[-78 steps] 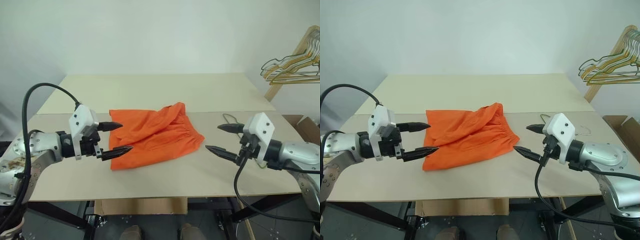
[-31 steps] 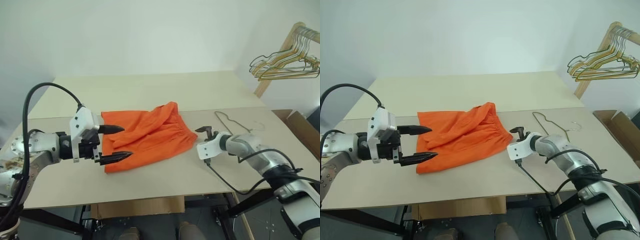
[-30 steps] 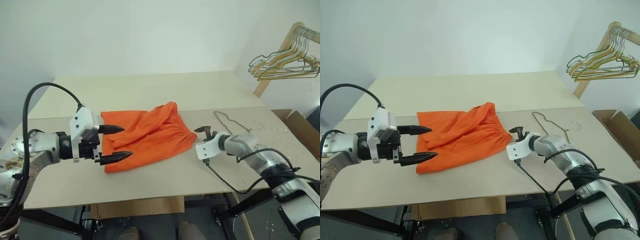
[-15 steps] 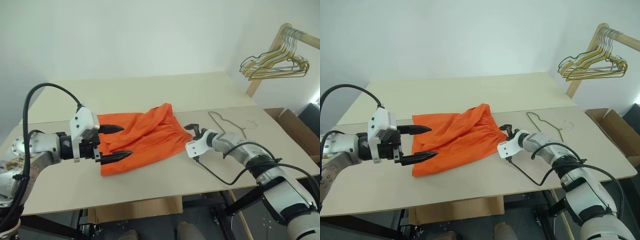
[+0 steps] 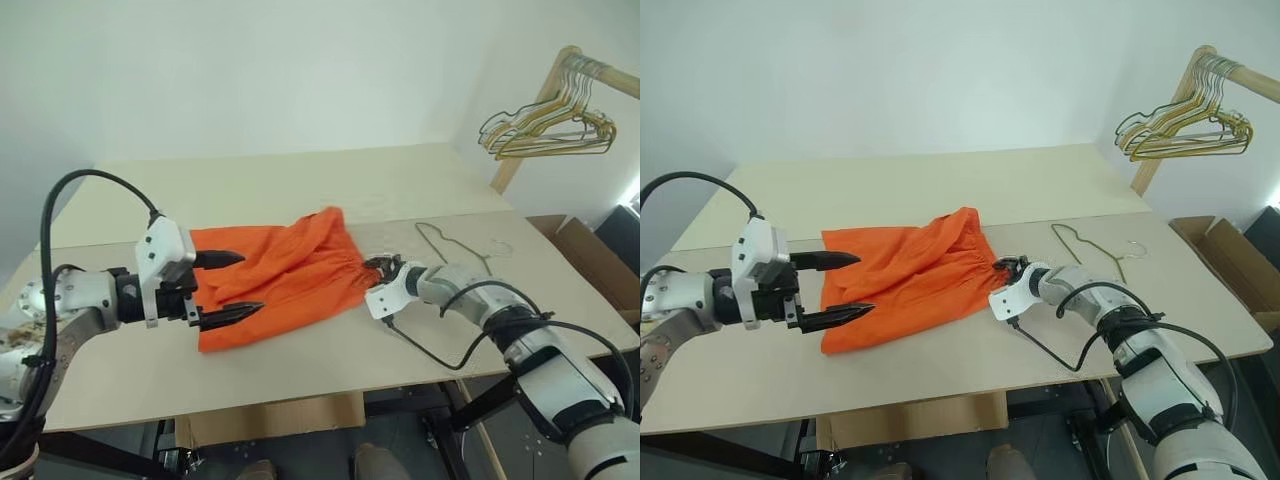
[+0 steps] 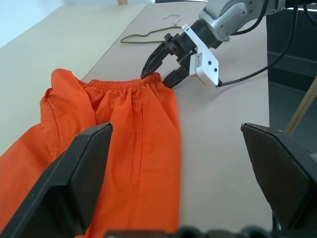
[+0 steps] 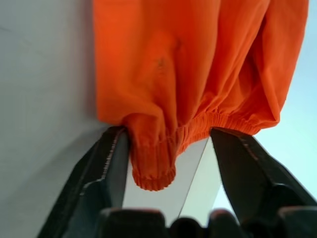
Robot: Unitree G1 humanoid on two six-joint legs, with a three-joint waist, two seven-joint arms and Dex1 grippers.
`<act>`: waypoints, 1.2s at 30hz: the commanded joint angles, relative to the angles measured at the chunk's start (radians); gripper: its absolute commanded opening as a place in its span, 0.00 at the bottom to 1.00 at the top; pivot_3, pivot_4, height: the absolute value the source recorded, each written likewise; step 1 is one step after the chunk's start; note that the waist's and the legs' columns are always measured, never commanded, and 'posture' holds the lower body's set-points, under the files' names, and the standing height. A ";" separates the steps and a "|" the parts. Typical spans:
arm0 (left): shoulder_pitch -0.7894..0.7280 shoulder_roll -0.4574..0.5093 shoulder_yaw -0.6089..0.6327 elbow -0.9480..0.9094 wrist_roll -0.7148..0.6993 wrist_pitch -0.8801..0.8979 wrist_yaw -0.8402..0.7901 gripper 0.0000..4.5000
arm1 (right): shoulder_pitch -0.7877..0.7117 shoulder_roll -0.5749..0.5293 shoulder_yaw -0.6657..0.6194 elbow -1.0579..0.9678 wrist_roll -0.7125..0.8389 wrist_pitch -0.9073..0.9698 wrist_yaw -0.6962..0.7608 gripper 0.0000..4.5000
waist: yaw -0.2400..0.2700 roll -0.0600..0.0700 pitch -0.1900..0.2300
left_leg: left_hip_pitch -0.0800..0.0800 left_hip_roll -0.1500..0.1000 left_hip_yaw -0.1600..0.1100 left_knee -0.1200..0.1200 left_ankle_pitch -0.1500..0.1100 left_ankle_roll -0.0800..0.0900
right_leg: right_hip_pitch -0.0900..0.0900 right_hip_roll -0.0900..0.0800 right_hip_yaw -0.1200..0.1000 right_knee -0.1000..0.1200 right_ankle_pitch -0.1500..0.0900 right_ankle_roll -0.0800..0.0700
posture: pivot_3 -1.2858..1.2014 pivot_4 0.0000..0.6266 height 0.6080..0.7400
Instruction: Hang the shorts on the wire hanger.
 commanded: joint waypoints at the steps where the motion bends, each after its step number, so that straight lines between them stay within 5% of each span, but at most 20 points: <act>1: 0.002 0.004 0.030 -0.026 0.002 -0.016 0.010 1.00 | -0.031 0.002 -0.005 -0.005 0.010 -0.019 -0.001 0.37 | 0.002 0.000 0.000 | 0.000 0.000 0.000 0.000 0.000 0.000 | 0.000 0.000 0.000 0.000 0.000 0.000 | 0.50 0.00 1.00; 6: 0.029 0.021 -0.005 -0.003 0.060 -0.039 0.004 1.00 | -0.015 -0.005 -0.018 -0.042 0.032 -0.022 0.024 0.01 | 0.005 0.000 0.000 | 0.000 0.000 0.000 0.000 0.000 0.000 | 0.000 0.000 0.000 0.000 0.000 0.000 | 0.50 0.00 1.00; 19: 0.202 0.126 -0.267 0.290 0.690 -0.616 0.016 1.00 | 0.127 -0.118 -0.105 -0.335 0.269 -0.044 0.278 0.01 | 0.007 0.001 0.000 | 0.000 0.000 0.000 -0.002 0.000 0.000 | -0.001 -0.001 0.000 -0.001 -0.001 -0.001 | 0.47 0.00 1.00; 30: 0.063 0.040 -0.429 0.510 0.991 -0.682 0.115 1.00 | 0.168 -0.133 -0.140 -0.395 0.287 0.001 0.315 0.01 | 0.016 0.012 -0.007 | 0.002 -0.001 0.000 -0.002 -0.001 0.001 | 0.002 -0.003 -0.001 0.000 -0.001 -0.001 | 0.46 0.00 1.00; 33: 0.022 0.009 -0.458 0.560 1.050 -0.671 0.143 0.88 | 0.172 -0.137 -0.145 -0.403 0.290 0.005 0.322 0.00 | 0.017 0.016 -0.009 | 0.009 -0.001 0.000 -0.004 -0.001 0.001 | 0.008 -0.003 -0.001 -0.002 -0.001 -0.001 | 0.46 0.00 1.00; 36: 0.004 0.001 -0.467 0.602 1.082 -0.683 0.161 0.67 | 0.176 -0.141 -0.154 -0.415 0.297 0.012 0.331 0.00 | 0.015 0.018 -0.010 | 0.013 -0.001 0.001 -0.006 -0.001 0.001 | 0.011 -0.003 0.000 -0.002 -0.002 0.000 | 0.46 0.00 1.00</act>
